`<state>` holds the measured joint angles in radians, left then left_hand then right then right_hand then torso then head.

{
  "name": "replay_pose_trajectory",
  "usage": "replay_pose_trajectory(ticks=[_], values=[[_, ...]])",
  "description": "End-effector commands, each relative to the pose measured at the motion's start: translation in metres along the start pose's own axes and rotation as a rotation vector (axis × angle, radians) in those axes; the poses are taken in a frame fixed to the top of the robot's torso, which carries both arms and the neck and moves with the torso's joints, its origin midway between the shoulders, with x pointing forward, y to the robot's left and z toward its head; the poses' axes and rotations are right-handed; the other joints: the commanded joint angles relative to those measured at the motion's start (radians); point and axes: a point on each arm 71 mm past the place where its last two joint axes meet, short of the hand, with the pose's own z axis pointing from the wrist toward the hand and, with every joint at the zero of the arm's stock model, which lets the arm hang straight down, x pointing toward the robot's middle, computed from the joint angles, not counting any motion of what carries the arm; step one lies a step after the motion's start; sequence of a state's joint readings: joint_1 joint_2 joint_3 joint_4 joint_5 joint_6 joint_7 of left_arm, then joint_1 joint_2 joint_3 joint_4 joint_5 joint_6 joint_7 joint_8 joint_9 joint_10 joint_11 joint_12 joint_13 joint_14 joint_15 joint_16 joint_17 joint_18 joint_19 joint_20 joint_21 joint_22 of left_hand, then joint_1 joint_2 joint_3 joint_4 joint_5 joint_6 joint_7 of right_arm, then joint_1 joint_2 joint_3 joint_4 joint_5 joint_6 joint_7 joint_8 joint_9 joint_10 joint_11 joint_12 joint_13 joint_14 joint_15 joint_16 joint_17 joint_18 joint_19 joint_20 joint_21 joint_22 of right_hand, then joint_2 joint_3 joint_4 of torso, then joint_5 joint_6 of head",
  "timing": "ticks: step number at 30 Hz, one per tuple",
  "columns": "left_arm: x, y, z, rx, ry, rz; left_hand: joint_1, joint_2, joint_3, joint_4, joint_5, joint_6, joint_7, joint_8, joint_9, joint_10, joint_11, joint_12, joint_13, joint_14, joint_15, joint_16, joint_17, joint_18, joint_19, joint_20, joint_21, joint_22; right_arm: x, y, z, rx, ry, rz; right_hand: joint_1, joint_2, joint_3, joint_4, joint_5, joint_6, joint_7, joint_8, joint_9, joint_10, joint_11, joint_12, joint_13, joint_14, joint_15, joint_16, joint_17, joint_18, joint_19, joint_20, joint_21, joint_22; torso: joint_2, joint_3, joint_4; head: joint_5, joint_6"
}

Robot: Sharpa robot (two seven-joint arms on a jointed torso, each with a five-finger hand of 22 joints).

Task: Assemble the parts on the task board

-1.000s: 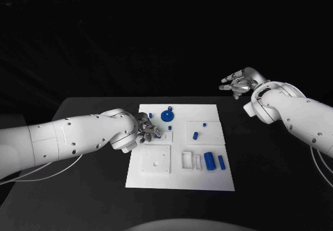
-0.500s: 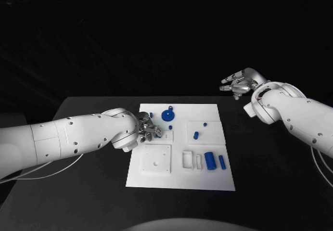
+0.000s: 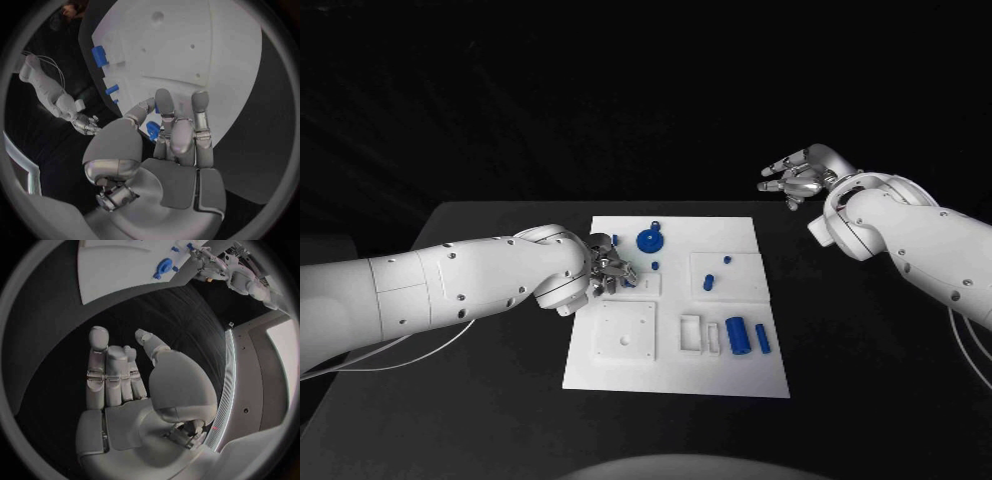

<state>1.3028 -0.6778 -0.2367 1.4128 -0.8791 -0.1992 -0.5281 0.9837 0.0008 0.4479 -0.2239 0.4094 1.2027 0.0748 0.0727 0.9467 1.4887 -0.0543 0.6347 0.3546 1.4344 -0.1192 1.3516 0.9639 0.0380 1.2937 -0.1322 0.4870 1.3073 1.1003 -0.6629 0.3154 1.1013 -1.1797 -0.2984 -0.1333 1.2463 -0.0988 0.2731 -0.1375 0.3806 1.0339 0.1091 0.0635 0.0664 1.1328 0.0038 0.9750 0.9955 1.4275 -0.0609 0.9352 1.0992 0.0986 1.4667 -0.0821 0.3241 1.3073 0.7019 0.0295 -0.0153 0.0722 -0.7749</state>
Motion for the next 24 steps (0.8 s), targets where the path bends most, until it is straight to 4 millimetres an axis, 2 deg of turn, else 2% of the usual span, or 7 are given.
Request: replay_pose_trajectory(ticks=[1, 10, 12, 13, 14, 17, 24], values=[[0.0077, 0.0024, 0.0017, -0.023, 0.033, 0.025, 0.022, 0.03, 0.008, -0.004, -0.006, 0.165, -0.119, 0.006, 0.006, 0.026, -0.028, 0.004, -0.003, 0.007, -0.001, 0.007, 0.003, -0.002, -0.001, 0.004, 0.002, 0.018, 0.0027, 0.0017, -0.0007, -0.005, 0.02, -0.015, -0.008, 0.004, 0.013, 0.001, -0.011, 0.006, 0.003, -0.001, -0.001, -0.007, 0.001, -0.004, 0.0, -0.007, -0.001, -0.004, -0.002, 0.013, 0.037, 0.001, -0.008, 0.017, 0.0, 0.0004, -0.0005, -0.002, 0.0], [0.0094, -0.0009, 0.0021, -0.016, 0.036, 0.03, 0.027, 0.033, 0.003, -0.001, -0.022, 0.169, -0.121, 0.01, 0.02, 0.026, -0.03, 0.016, -0.013, 0.011, 0.0, 0.014, 0.017, -0.001, -0.001, 0.007, 0.004, 0.018, 0.0056, 0.0022, -0.0016, -0.003, 0.032, -0.017, -0.013, 0.001, 0.022, 0.003, -0.016, 0.006, 0.003, -0.001, -0.001, -0.007, 0.001, -0.004, -0.001, -0.008, -0.001, -0.007, -0.005, 0.014, 0.037, 0.001, -0.013, 0.017, 0.0, 0.0007, 0.0003, 0.001, 0.0], [0.0094, -0.0013, 0.0021, -0.017, 0.032, 0.027, 0.03, 0.038, -0.004, 0.006, -0.056, 0.172, -0.124, 0.015, 0.03, 0.027, -0.03, 0.019, -0.025, 0.013, 0.001, 0.014, 0.019, 0.0, 0.0, 0.009, 0.005, 0.017, 0.0059, 0.002, -0.0017, -0.002, 0.035, -0.018, -0.014, 0.001, 0.022, 0.005, -0.02, 0.007, 0.003, -0.001, -0.001, -0.007, 0.001, -0.004, -0.001, -0.008, -0.001, -0.007, -0.005, 0.013, 0.037, 0.002, -0.014, 0.016, 0.0, 0.0007, 0.0, 0.001, 0.002], [0.0094, -0.0016, 0.0021, -0.019, 0.029, 0.026, 0.041, 0.042, -0.021, 0.022, -0.077, 0.158, -0.124, 0.038, 0.087, 0.027, -0.035, 0.022, -0.054, 0.016, -0.002, 0.01, 0.014, 0.001, 0.002, 0.008, 0.006, 0.017, 0.0063, 0.0019, -0.0018, -0.002, 0.038, -0.018, -0.021, 0.004, 0.016, 0.013, -0.063, 0.006, 0.002, -0.001, -0.001, -0.005, 0.001, -0.002, -0.001, -0.007, 0.0, -0.007, -0.005, 0.013, 0.037, 0.002, -0.013, 0.015, 0.0, 0.0001, -0.0004, 0.001, 0.003], [0.0093, -0.0017, 0.0022, -0.019, 0.027, 0.025, 0.043, 0.041, -0.023, 0.026, -0.084, 0.159, -0.128, 0.045, 0.104, 0.027, -0.034, 0.026, -0.063, 0.016, -0.001, 0.008, 0.01, 0.001, 0.002, 0.008, 0.006, 0.017, 0.0067, 0.002, -0.0019, -0.002, 0.041, -0.018, -0.024, 0.005, 0.01, 0.018, -0.085, 0.006, 0.002, -0.001, -0.001, -0.005, 0.002, -0.002, -0.001, -0.007, 0.0, -0.008, -0.005, 0.012, 0.037, 0.002, -0.014, 0.015, 0.0, 0.0002, -0.0004, 0.001, 0.004], [0.0092, -0.0021, 0.0023, -0.02, 0.023, 0.022, 0.058, 0.039, -0.028, 0.046, -0.101, 0.144, -0.129, 0.043, 0.179, 0.027, -0.036, 0.045, -0.113, 0.018, -0.003, 0.007, 0.005, 0.004, 0.001, 0.011, 0.008, 0.018, 0.0082, 0.0025, -0.0022, -0.002, 0.052, -0.018, -0.012, 0.009, -0.025, 0.034, -0.098, 0.004, 0.002, -0.001, -0.001, -0.006, 0.003, -0.002, -0.002, -0.007, 0.001, -0.009, -0.007, 0.013, 0.038, 0.003, -0.017, 0.011, 0.0, 0.0003, -0.0013, 0.002, 0.005], [0.0098, -0.0033, 0.0028, -0.018, 0.027, 0.025, 0.054, 0.035, -0.027, 0.048, -0.108, 0.166, -0.131, 0.028, 0.178, 0.027, -0.033, 0.054, -0.126, 0.018, -0.001, 0.011, 0.011, 0.006, 0.001, 0.014, 0.009, 0.017, 0.0116, 0.0035, -0.0028, -0.003, 0.072, -0.019, -0.007, 0.01, -0.046, 0.051, -0.103, 0.002, 0.002, -0.001, -0.001, -0.008, 0.003, -0.003, -0.005, -0.009, 0.001, -0.01, -0.008, 0.013, 0.038, 0.004, -0.022, 0.009, 0.0, 0.0006, 0.001, 0.0, 0.005]])
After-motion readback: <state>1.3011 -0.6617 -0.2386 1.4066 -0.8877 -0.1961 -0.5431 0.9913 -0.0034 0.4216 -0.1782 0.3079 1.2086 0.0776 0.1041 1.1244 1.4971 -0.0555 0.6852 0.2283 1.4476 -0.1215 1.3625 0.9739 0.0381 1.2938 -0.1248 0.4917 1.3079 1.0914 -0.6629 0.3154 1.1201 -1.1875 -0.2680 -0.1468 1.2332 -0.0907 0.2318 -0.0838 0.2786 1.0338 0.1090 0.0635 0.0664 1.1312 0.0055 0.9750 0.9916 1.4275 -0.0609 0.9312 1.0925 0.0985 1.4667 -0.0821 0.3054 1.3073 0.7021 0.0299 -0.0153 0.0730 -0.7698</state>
